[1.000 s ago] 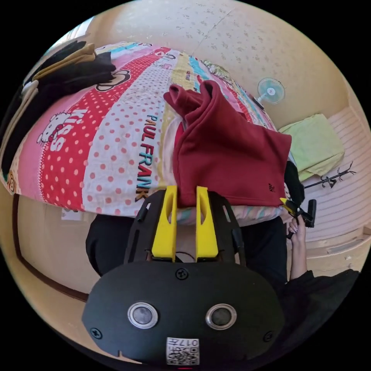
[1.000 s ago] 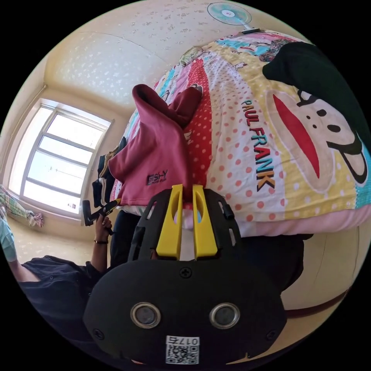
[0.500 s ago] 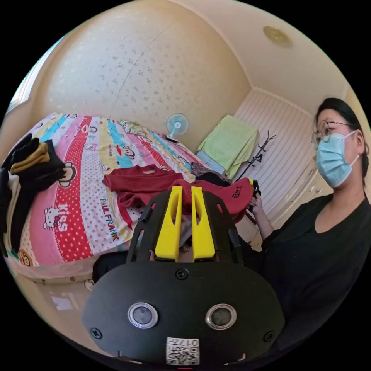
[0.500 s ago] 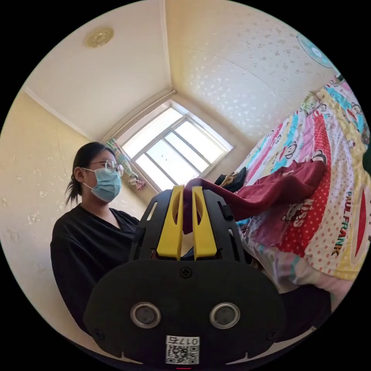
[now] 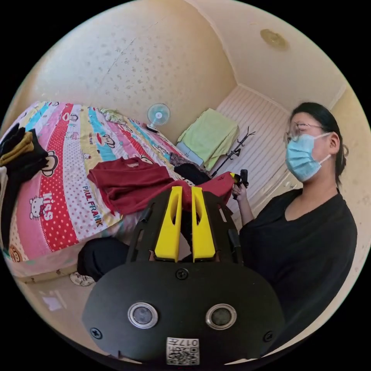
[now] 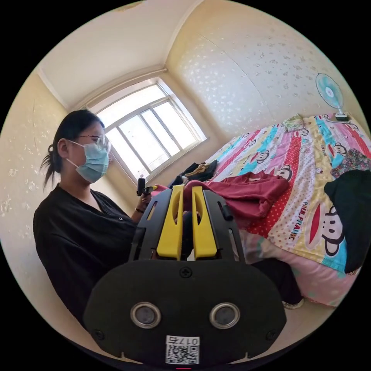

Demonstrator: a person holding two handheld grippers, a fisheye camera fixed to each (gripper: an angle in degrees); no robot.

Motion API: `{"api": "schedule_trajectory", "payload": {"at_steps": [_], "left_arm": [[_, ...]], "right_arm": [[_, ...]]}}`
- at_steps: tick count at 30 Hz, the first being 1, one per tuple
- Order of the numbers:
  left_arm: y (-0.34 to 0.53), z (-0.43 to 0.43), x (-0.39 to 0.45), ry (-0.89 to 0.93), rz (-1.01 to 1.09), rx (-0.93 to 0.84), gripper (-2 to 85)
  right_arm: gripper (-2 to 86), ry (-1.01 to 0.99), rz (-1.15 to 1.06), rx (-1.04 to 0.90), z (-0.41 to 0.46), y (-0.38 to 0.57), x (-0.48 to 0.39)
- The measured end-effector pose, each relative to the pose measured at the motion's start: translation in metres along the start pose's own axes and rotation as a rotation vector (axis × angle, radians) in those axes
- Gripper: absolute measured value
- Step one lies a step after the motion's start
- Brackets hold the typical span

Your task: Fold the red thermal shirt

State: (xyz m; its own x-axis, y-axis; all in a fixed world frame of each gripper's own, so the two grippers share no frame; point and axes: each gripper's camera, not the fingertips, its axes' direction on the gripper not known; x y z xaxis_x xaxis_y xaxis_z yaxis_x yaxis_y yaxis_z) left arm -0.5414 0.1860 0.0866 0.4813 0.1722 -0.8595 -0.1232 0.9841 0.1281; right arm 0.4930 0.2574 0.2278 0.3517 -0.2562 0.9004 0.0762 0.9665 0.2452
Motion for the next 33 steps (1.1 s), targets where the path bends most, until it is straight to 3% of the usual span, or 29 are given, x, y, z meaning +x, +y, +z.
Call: {"api": "schedule_trajectory", "payload": {"at_steps": [5,9,11,13,14,16,26,29,33], "left_arm": [[-0.074,0.017,-0.069,-0.007,-0.134,0.066,4.6],[-0.148,0.047,-0.159,-0.118,-0.265,0.079,6.4],[-0.159,0.065,-0.207,-0.098,-0.398,0.058,11.7],[-0.155,0.079,-0.239,-0.014,-0.471,0.056,22.6],[-0.146,0.086,-0.247,0.021,-0.467,0.077,22.6],[-0.128,0.095,-0.245,0.015,-0.421,0.078,19.7],[-0.049,0.186,-0.194,-0.466,-0.370,-0.166,12.8],[-0.055,0.186,-0.181,-0.503,-0.358,-0.119,9.2],[-0.051,0.166,-0.151,-0.566,-0.302,-0.025,2.9]], "right_arm": [[2.5,0.009,0.144,0.029,0.037,-0.076,0.077],[3.9,0.143,0.238,0.027,0.084,-0.153,0.149],[5.1,0.211,0.296,-0.020,0.110,-0.173,0.185],[8.6,0.217,0.357,-0.071,0.136,-0.178,0.215],[9.5,0.209,0.355,-0.077,0.140,-0.176,0.218],[11.2,0.226,0.340,-0.126,0.154,-0.158,0.224],[11.2,0.422,0.437,-0.209,0.186,-0.053,0.234],[6.3,0.356,0.425,-0.146,0.194,-0.049,0.230],[4.0,0.474,0.351,-0.107,0.187,-0.063,0.199]]}}
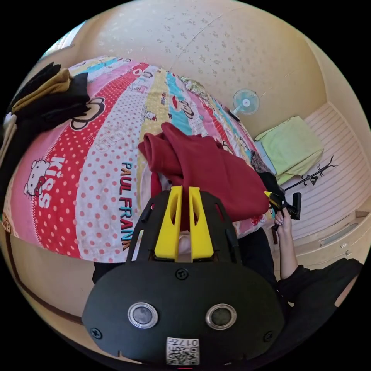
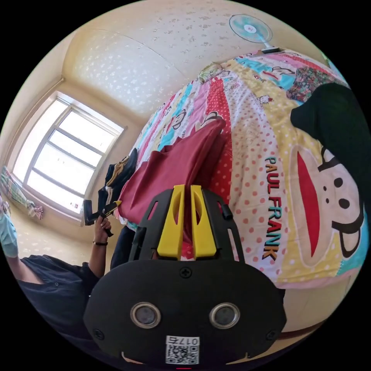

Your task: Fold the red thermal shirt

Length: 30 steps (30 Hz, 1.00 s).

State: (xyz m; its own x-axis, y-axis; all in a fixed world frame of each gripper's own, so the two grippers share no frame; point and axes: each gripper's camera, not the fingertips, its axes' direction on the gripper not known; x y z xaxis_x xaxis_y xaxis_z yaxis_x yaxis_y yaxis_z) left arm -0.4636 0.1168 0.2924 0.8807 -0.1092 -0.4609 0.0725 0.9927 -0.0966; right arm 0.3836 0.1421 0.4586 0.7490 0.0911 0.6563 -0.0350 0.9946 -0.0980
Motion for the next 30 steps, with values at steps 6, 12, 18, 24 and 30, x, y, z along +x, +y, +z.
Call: {"api": "schedule_trajectory", "payload": {"at_steps": [6,12,18,24,30], "left_arm": [[0.022,0.025,-0.038,0.179,-0.172,-0.030,3.8],[-0.029,-0.020,-0.002,0.064,-0.058,0.084,12.7],[-0.142,0.047,0.036,-0.116,0.073,-0.091,14.7],[-0.167,0.156,0.012,-0.165,0.022,-0.379,17.5],[-0.139,0.079,0.026,0.023,0.142,-0.063,4.3]], "right_arm": [[4.1,-0.048,0.154,-0.112,0.043,0.001,0.029],[8.4,-0.114,0.213,0.028,0.006,-0.041,0.025],[14.4,0.101,0.147,-0.145,0.043,-0.151,-0.006],[13.9,0.186,0.138,-0.329,0.120,-0.198,-0.015],[7.7,0.208,0.008,-0.201,0.106,-0.189,-0.058]]}}
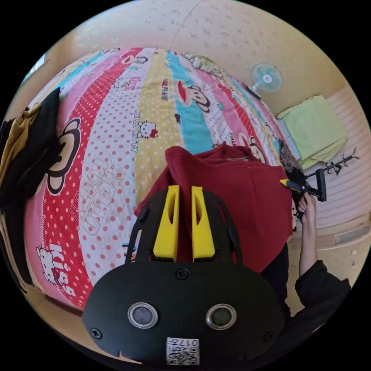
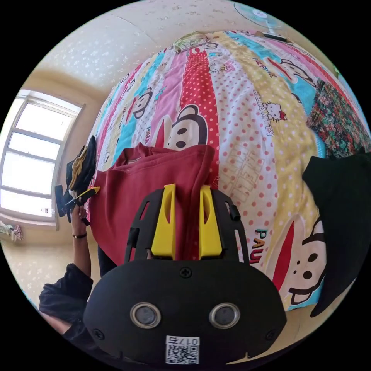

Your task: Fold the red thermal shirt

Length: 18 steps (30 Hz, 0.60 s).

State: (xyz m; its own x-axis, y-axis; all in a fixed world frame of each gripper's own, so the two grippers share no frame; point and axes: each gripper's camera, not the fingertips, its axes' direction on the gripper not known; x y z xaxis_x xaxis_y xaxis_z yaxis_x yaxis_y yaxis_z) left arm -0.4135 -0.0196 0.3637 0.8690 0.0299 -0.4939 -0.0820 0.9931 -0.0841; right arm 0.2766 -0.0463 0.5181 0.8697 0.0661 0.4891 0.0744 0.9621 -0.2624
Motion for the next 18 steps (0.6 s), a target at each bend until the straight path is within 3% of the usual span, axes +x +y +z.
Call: {"api": "schedule_trajectory", "payload": {"at_steps": [4,6,9,12,18], "left_arm": [[0.002,-0.031,0.007,-0.067,0.048,0.116,3.6],[-0.010,-0.014,-0.004,-0.161,0.013,0.068,3.6],[-0.020,0.036,-0.043,-0.084,-0.130,-0.127,4.9],[-0.004,0.041,-0.062,-0.045,-0.204,-0.147,8.6],[0.067,-0.017,-0.051,-0.046,-0.223,-0.088,13.7]], "right_arm": [[4.6,0.008,-0.100,0.209,-0.043,0.008,-0.037],[4.1,0.025,-0.075,0.243,-0.044,-0.001,-0.041],[4.0,0.127,0.037,0.041,-0.003,-0.032,-0.025],[4.8,0.114,0.087,-0.093,0.025,-0.036,-0.015],[8.0,0.027,-0.010,0.080,-0.035,0.010,-0.067]]}}
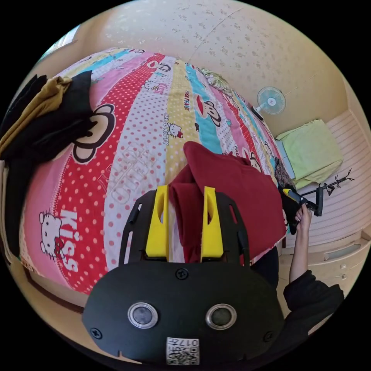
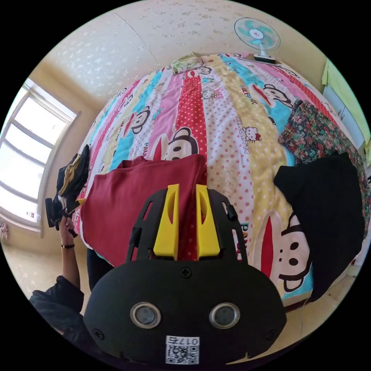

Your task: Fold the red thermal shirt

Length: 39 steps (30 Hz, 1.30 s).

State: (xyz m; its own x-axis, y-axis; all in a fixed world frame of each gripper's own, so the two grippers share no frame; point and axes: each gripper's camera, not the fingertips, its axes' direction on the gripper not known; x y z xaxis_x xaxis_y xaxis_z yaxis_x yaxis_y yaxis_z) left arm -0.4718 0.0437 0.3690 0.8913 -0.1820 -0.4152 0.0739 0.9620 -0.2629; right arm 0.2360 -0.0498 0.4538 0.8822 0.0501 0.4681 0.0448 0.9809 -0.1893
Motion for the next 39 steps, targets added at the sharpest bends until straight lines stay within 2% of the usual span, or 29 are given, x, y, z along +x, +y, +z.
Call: {"api": "schedule_trajectory", "payload": {"at_steps": [4,6,8,10,13,19,22,25,28,30,34,38,39], "left_arm": [[0.056,0.001,-0.007,0.089,-0.062,-0.030,15.9],[0.087,0.010,-0.014,0.153,-0.134,-0.016,16.7],[0.102,0.017,-0.017,0.178,-0.172,-0.002,17.4],[0.111,0.020,-0.022,0.186,-0.207,0.032,17.1],[0.117,0.018,-0.026,0.203,-0.254,0.048,16.2],[0.128,0.020,-0.022,0.153,-0.288,0.056,16.4],[0.130,0.025,-0.018,0.149,-0.315,0.065,16.4],[0.136,0.032,-0.015,0.210,-0.349,0.076,15.9],[0.142,0.049,-0.012,0.377,-0.369,0.028,11.0],[0.147,0.047,-0.006,0.478,-0.398,0.082,8.3],[0.136,0.025,0.043,0.545,-0.287,0.189,5.9],[0.091,0.022,0.160,0.493,-0.011,0.111,5.3],[0.083,0.029,0.198,0.462,0.073,0.084,5.2]], "right_arm": [[9.2,-0.211,-0.136,-0.057,0.004,0.022,-0.060],[7.8,-0.256,-0.197,-0.090,0.022,0.034,-0.088],[5.4,-0.239,-0.253,-0.152,0.051,0.047,-0.111],[2.8,-0.071,-0.242,-0.362,0.111,0.064,-0.127],[1.4,-0.061,-0.224,-0.274,0.107,0.078,-0.129],[0.8,-0.015,-0.268,-0.374,0.096,0.091,-0.140],[0.7,0.036,-0.304,-0.346,0.101,0.105,-0.146],[0.7,0.023,-0.268,-0.260,0.098,0.124,-0.141],[0.6,-0.032,-0.222,-0.149,0.092,0.147,-0.129],[0.6,-0.063,-0.211,-0.094,0.088,0.160,-0.123],[0.6,-0.083,-0.230,-0.073,0.079,0.175,-0.117],[0.6,-0.093,-0.230,-0.074,0.067,0.186,-0.112],[0.6,-0.088,-0.195,-0.010,0.055,0.193,-0.106]]}}
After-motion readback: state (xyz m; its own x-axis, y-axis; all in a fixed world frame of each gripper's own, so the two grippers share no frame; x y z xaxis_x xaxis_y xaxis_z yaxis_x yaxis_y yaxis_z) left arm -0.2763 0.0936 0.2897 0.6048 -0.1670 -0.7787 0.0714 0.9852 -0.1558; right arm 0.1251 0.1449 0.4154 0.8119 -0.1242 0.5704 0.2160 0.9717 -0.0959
